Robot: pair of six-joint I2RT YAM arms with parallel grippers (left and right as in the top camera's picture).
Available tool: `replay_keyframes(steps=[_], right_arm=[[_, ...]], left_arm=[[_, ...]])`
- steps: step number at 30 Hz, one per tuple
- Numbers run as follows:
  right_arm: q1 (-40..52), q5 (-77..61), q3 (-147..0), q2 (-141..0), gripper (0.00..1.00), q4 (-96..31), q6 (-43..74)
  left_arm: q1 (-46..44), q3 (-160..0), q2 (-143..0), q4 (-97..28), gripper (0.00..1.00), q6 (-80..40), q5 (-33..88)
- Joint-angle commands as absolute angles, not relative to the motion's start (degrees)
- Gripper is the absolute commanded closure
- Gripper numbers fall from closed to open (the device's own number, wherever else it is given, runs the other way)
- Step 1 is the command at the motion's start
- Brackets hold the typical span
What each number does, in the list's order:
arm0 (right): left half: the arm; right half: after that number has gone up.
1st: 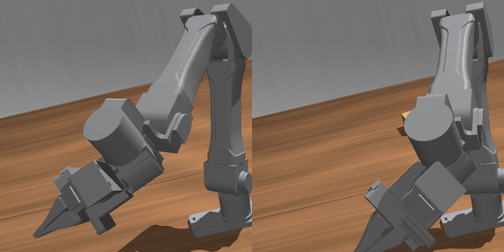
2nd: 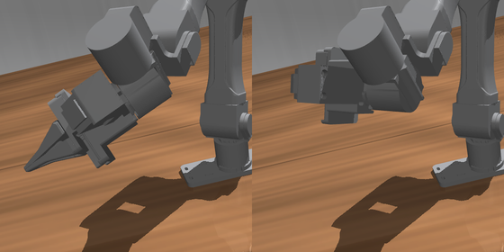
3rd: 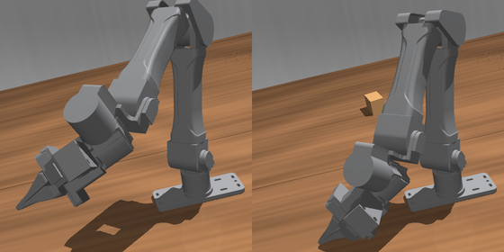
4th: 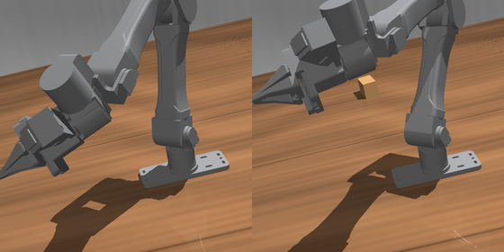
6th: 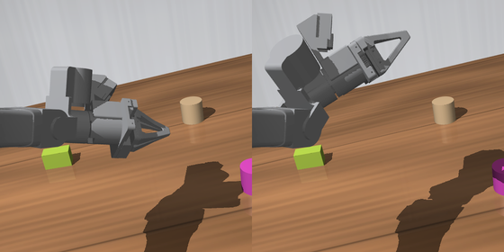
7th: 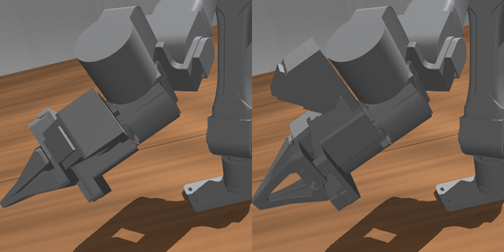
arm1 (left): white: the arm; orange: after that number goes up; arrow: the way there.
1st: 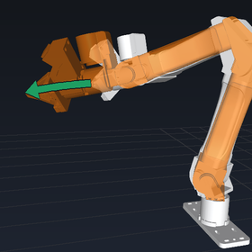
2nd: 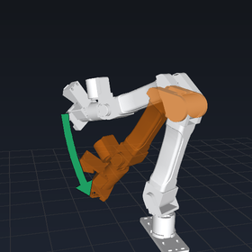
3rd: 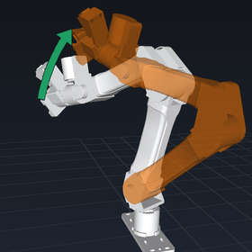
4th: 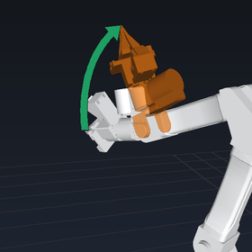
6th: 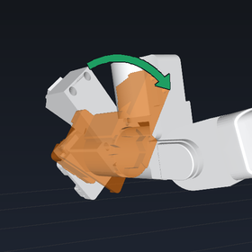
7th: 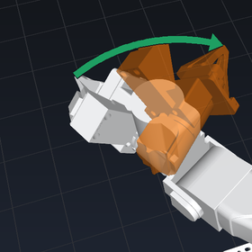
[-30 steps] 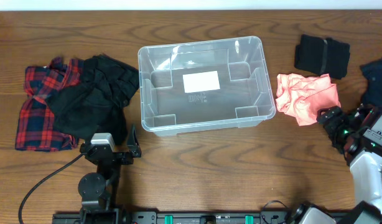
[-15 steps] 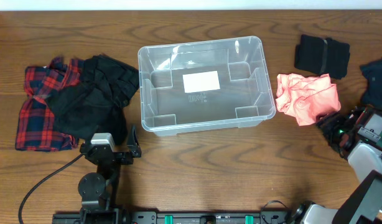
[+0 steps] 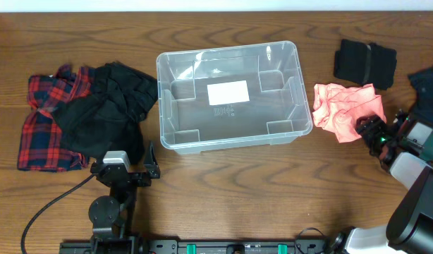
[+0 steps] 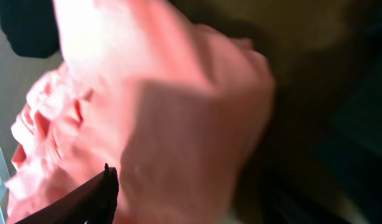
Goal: Pack container
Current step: 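Close the right gripper on the pink garment and lift, then carry the pink garment left over the clear bin and release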
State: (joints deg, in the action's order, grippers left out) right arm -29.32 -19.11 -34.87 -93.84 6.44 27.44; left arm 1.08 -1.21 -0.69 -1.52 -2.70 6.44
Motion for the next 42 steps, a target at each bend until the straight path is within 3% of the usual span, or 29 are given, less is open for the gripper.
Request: replay_keyframes(steps=[1,3,4,8,9,21,33,42], right_arm=[[-26.9,-19.1,-33.3,-97.7,0.3,6.6,29.6],[-25.8,-19.1,-33.3,-97.6,0.36,7.8,29.8],[-25.5,-19.4,-33.3,-97.6,0.44,8.1,29.8],[-24.8,-19.7,-33.3,-97.6,0.91,8.4,29.8],[-24.8,-20.2,-33.3,-97.6,0.97,8.4,29.8],[-24.8,-24.3,-35.2,-86.1,0.99,1.1,29.2],[-24.5,-27.8,-52.0,-64.2,0.99,-22.9,19.9],[-18.3,-33.7,-63.4,-59.8,0.99,-26.3,17.1]], left_arm=[[1.4,-0.2,-0.6,-3.4,0.02,-1.8,7.1],[1.4,-0.2,-0.6,-3.4,0.02,-1.8,7.1],[1.4,-0.2,-0.6,-3.4,0.02,-1.8,7.1],[1.4,-0.2,-0.6,-3.4,0.02,-1.8,7.1],[1.4,-0.2,-0.6,-3.4,0.02,-1.8,7.1],[1.4,-0.2,-0.6,-3.4,0.02,-1.8,7.1],[1.4,-0.2,-0.6,-3.4,0.02,-1.8,7.1],[1.4,-0.2,-0.6,-3.4,0.02,-1.8,7.1]])
